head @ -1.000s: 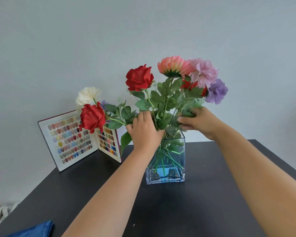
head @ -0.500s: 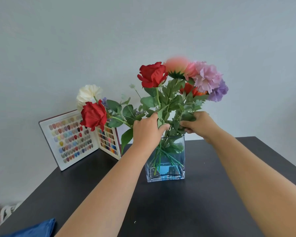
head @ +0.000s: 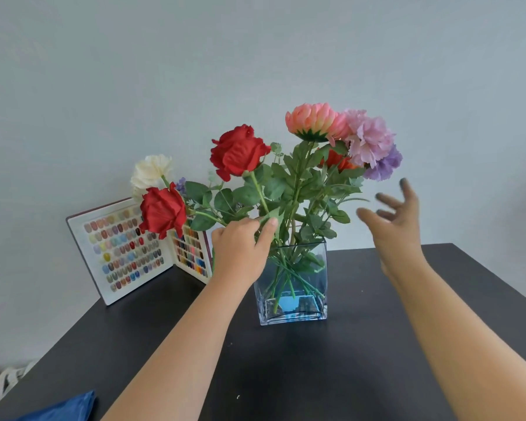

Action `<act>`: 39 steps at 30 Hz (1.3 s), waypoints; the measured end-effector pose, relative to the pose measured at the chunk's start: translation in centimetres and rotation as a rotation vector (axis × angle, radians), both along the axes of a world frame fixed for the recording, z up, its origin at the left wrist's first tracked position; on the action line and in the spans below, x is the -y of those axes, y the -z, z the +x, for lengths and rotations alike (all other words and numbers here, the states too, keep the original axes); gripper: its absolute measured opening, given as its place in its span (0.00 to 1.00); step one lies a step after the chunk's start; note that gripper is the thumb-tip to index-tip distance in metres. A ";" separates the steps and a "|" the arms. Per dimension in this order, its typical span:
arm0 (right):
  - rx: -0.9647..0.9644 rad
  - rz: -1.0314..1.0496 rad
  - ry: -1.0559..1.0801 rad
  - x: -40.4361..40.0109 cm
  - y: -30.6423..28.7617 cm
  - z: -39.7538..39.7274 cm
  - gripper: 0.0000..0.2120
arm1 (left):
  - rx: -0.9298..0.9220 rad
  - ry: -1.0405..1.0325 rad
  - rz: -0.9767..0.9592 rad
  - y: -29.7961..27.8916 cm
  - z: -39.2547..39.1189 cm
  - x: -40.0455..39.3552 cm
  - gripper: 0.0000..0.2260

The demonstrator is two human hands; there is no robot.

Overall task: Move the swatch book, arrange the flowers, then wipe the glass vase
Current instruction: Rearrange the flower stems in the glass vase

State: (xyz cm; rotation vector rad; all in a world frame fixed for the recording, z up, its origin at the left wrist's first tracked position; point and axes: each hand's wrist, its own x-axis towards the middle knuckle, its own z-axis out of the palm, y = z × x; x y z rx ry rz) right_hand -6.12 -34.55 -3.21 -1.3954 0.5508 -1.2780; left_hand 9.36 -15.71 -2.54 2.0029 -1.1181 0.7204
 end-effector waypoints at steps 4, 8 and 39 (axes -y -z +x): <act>0.128 -0.482 0.173 -4.0 -1.9 -0.4 0.26 | 0.014 0.052 -0.073 1.8 0.4 -1.8 0.19; -0.254 -0.829 -0.042 -7.0 -3.4 2.5 0.18 | -0.004 0.209 -0.210 3.2 0.8 -3.4 0.19; -0.432 -0.562 0.034 -6.7 -5.4 7.8 0.07 | -0.395 0.098 -0.385 -1.9 5.1 -3.2 0.04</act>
